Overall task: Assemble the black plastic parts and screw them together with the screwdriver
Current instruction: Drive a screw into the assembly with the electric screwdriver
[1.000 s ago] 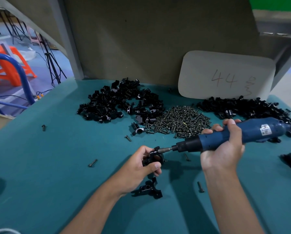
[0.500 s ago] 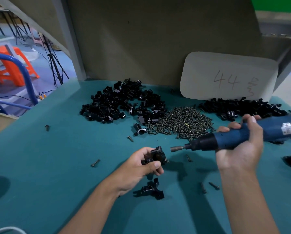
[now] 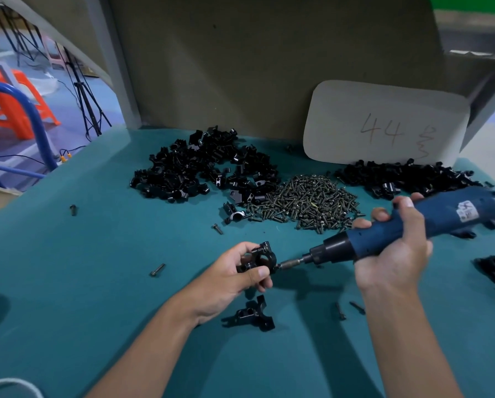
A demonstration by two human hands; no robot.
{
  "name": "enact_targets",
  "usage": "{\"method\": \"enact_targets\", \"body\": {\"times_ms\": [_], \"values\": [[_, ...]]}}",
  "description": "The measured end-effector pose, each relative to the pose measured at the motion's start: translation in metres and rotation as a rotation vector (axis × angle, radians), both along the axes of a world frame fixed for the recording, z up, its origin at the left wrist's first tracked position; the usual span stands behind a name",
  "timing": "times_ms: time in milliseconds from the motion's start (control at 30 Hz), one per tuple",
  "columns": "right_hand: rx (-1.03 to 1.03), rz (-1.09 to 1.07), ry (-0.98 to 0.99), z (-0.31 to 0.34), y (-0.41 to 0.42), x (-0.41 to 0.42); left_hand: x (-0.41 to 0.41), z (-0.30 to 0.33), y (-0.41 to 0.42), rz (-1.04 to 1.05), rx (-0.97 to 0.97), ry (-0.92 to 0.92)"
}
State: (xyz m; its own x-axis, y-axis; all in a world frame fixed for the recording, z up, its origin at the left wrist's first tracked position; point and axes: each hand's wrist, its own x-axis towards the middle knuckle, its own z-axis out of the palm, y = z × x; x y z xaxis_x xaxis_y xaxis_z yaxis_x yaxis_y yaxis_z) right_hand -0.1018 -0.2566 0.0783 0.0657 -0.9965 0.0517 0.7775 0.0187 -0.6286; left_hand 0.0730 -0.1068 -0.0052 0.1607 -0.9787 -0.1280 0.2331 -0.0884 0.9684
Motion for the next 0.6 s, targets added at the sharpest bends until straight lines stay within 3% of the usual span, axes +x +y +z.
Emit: {"method": "enact_targets", "body": {"times_ms": [267, 433, 600], "values": [[-0.071, 0.056, -0.015, 0.001, 0.002, -0.001, 0.002, 0.002, 0.000, -0.026, 0.005, 0.119], [-0.147, 0.190, -0.102, 0.010, 0.003, -0.004, 0.001, 0.005, 0.002, -0.087, -0.072, 0.349], [-0.287, 0.225, -0.003, 0.017, 0.010, -0.003, -0.001, 0.006, 0.003, -0.104, -0.038, 0.262]]}}
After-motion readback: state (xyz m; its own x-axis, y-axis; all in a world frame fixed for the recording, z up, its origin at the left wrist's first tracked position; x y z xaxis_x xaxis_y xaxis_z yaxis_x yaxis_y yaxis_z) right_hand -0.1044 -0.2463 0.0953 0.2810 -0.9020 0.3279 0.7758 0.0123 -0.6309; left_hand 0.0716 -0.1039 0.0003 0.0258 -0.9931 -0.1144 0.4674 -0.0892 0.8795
